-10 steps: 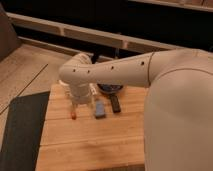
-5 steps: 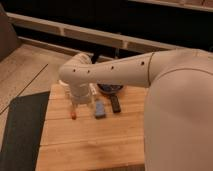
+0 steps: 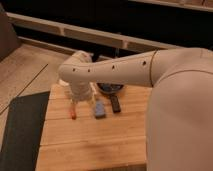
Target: Place the eraser in the ceramic cup
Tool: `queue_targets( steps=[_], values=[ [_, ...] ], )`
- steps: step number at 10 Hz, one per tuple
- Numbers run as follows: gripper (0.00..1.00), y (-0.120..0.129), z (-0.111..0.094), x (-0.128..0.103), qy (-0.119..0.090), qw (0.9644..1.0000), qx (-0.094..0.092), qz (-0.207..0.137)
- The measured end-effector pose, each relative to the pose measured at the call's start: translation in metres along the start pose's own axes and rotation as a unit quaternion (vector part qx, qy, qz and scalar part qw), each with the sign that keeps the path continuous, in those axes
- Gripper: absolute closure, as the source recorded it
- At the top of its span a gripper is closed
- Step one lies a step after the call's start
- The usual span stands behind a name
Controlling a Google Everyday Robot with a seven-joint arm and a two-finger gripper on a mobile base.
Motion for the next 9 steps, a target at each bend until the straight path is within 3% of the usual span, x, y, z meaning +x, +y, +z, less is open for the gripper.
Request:
queue_targets(
  steps=[1, 3, 7, 9],
  values=[
    [0.35, -0.006, -0.017, -0.019, -0.041, 0.9990, 0.004, -0.019],
    [0.35, -0.018, -0.036, -0.038, -0.083, 0.9959, 0.012, -0.034],
    [0.35, -0.022, -0.026, -0.037, -0.079, 0.9962, 0.012, -0.036],
    [0.35, -0.058, -0.009, -0.041, -0.083, 0.9961, 0.023, -0.018]
  ],
)
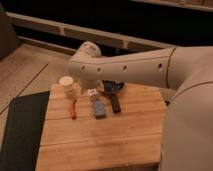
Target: Place the eraser in the ceramic cup
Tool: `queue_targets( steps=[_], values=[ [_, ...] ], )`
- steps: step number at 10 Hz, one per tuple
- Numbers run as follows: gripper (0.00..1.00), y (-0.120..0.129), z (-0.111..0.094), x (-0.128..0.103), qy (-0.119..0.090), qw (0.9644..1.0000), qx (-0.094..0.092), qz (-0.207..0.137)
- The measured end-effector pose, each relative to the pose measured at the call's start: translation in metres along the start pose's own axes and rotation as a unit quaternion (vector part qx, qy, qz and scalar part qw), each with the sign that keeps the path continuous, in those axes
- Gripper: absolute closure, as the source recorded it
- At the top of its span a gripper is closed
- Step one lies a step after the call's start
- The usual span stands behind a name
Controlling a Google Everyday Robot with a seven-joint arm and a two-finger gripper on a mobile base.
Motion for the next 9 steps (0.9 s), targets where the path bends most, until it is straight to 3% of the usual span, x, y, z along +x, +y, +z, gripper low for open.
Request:
queue_targets(
  steps=[1, 3, 6, 7, 9],
  values=[
    [0.35, -0.027, 0.012, -0.006, -0.018, 0.9997, -0.004, 0.019],
    [0.35, -0.057, 0.025, -0.008, -0.034, 0.9982, -0.016, 0.048],
    [0.35, -0.098, 0.035, -0.009, -0.069, 0.9891, -0.060, 0.115],
    [0.35, -0.102, 0.036, -0.008, -0.074, 0.9870, -0.068, 0.125],
    [0.35, -0.097, 0.037, -0.008, -0.073, 0.9874, -0.070, 0.122]
  ],
)
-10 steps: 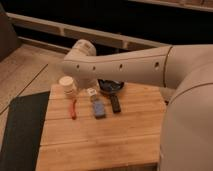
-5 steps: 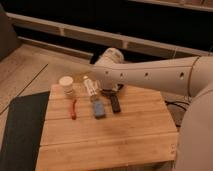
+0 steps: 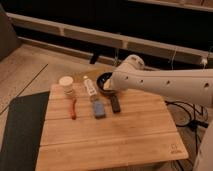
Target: Place the eraser in the ceramic cup
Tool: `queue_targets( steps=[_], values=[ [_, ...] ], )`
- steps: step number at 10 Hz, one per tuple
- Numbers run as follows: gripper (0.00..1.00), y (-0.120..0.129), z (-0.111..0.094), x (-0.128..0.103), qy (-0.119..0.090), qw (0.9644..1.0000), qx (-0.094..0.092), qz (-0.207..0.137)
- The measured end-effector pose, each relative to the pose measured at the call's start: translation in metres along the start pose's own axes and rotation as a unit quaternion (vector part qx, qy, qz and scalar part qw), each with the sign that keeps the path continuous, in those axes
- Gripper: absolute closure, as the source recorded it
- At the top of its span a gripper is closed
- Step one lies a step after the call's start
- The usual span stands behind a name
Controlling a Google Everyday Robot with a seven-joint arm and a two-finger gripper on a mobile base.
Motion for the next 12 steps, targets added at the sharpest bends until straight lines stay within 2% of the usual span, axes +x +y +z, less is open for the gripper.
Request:
queue_targets(
  steps=[1, 4, 5, 9, 12],
  values=[
    [0.35, -0.003, 0.004, 0.000, 0.002, 1.0000, 0.003, 0.001],
    [0.35, -0.040, 0.033, 0.000, 0.015, 0.9991, 0.034, 0.018],
    [0.35, -0.045, 0.043, 0.000, 0.020, 0.9988, 0.038, 0.022],
    [0.35, -0.037, 0.071, 0.014, 0.044, 0.9982, 0.031, 0.026],
    [0.35, -0.039, 0.093, 0.035, 0.077, 0.9964, 0.032, 0.016]
  ],
)
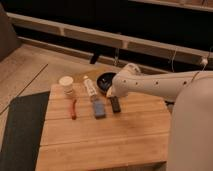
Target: Place the eraser in the ceramic cup
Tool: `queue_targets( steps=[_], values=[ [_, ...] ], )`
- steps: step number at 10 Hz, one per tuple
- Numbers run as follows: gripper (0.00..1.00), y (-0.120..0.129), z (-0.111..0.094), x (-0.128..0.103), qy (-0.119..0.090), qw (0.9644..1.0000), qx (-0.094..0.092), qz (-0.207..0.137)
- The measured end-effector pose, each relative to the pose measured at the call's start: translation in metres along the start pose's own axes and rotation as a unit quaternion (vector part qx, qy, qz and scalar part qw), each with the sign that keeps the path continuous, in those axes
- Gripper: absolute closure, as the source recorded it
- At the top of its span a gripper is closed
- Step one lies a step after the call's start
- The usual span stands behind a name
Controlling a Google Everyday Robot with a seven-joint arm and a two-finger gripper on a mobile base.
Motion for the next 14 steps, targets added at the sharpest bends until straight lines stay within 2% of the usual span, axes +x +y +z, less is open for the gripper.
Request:
queue_targets(
  steps=[2, 5, 7, 10, 14],
  values=[
    [0.35, -0.006, 0.013, 0.006, 0.020, 0.9998, 0.002, 0.002],
    [0.35, -0.009, 0.032, -0.004, 0.032, 0.9994, 0.002, -0.009],
    [0.35, -0.006, 0.045, -0.008, 0.038, 0.9992, -0.004, -0.014],
    [0.35, -0.001, 0.073, -0.005, 0.061, 0.9978, -0.013, -0.024],
    [0.35, -0.003, 0.087, -0.007, 0.080, 0.9962, -0.009, -0.033]
  ],
)
